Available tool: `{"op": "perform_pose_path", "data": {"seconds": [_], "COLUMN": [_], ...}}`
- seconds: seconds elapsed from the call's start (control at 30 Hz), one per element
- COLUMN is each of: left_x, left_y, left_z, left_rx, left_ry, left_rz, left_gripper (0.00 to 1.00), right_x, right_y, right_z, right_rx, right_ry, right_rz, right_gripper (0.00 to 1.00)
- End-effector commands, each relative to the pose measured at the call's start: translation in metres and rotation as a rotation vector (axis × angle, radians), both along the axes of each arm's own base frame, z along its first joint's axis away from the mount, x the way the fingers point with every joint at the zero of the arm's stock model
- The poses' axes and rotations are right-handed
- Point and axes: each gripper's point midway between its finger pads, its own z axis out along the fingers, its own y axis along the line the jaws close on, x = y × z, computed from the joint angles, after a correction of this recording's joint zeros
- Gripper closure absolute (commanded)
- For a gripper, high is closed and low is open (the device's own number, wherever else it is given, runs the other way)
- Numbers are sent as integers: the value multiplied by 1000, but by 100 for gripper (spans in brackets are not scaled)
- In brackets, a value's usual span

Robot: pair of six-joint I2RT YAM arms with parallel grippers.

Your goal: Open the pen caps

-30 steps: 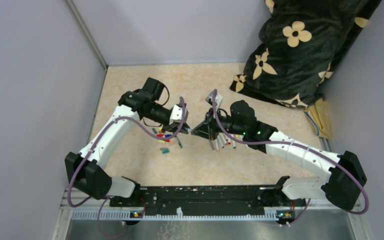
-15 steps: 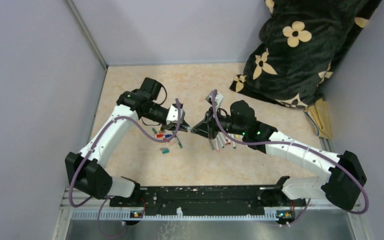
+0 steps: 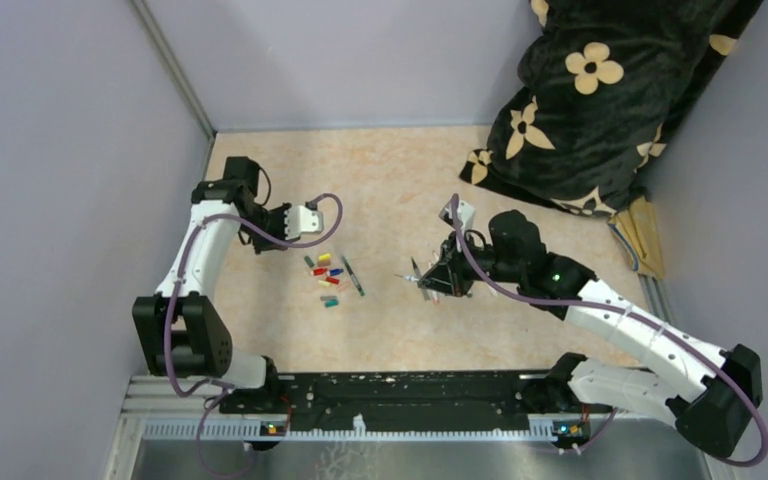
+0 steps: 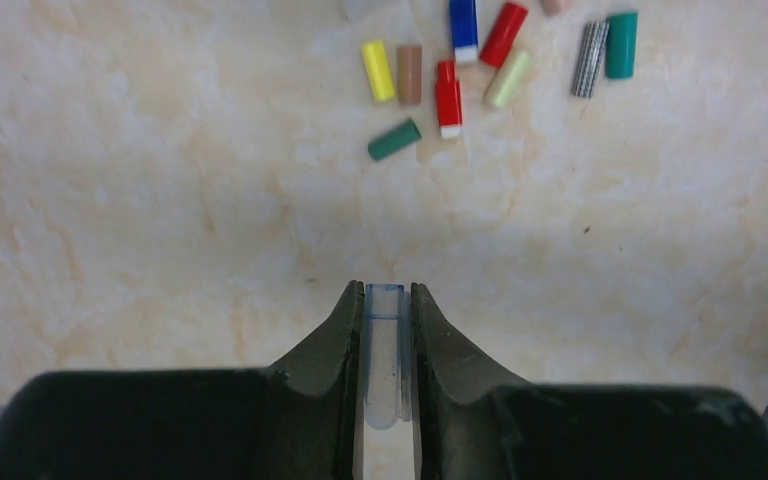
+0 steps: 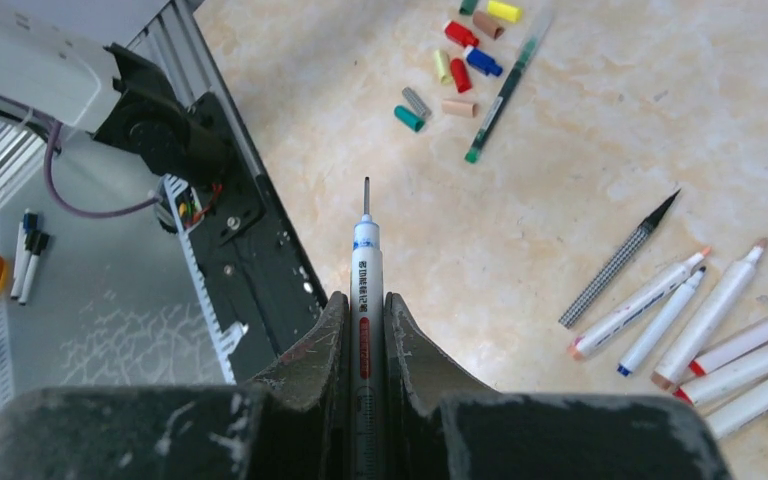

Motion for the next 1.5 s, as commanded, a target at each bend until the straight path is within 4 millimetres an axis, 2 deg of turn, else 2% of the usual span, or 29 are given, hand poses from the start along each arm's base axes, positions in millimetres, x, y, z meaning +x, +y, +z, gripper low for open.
{"op": "perform_pose_path", "data": {"seconds": [0.0, 0.2, 0.3, 0.37, 0.5, 0.57, 0.83, 1.0, 1.17, 1.47], "left_x": [0, -17, -19, -19, -19, -18, 3, 10, 11, 11], "left_y": [30, -35, -54, -62, -80, -90, -118, -136, -148, -161], "left_z": [11, 28, 34, 29, 7, 1, -24, -40, -62, -92], "left_rx": [109, -207, -299, -330, -330, -345, -353, -333, -297, -244], "left_ry": [7, 55, 79, 99, 109, 113, 57, 59, 110, 128], "left_rz": [2, -57, -49, -39, -43, -39, 28, 8, -5, -24], "left_gripper": [100, 100, 100, 100, 100, 100, 100, 100, 100, 100], "right_x": [-13, -3, 6, 18, 62, 77, 120, 132, 134, 132], "right_y": [-9, -1, -3, -11, -39, -47, -51, -53, -50, -46], "right_z": [-3, -3, -7, -13, -33, -43, -82, -106, -123, -161], "right_rx": [-35, 0, -12, -28, -91, -88, -146, -179, -199, -272], "right_ry": [22, 11, 3, -15, -70, -84, -114, -117, -108, -57], "right_rz": [28, 3, -47, -128, -429, -533, -805, -872, -872, -839], "right_gripper": [100, 100, 100, 100, 100, 100, 100, 100, 100, 86]}}
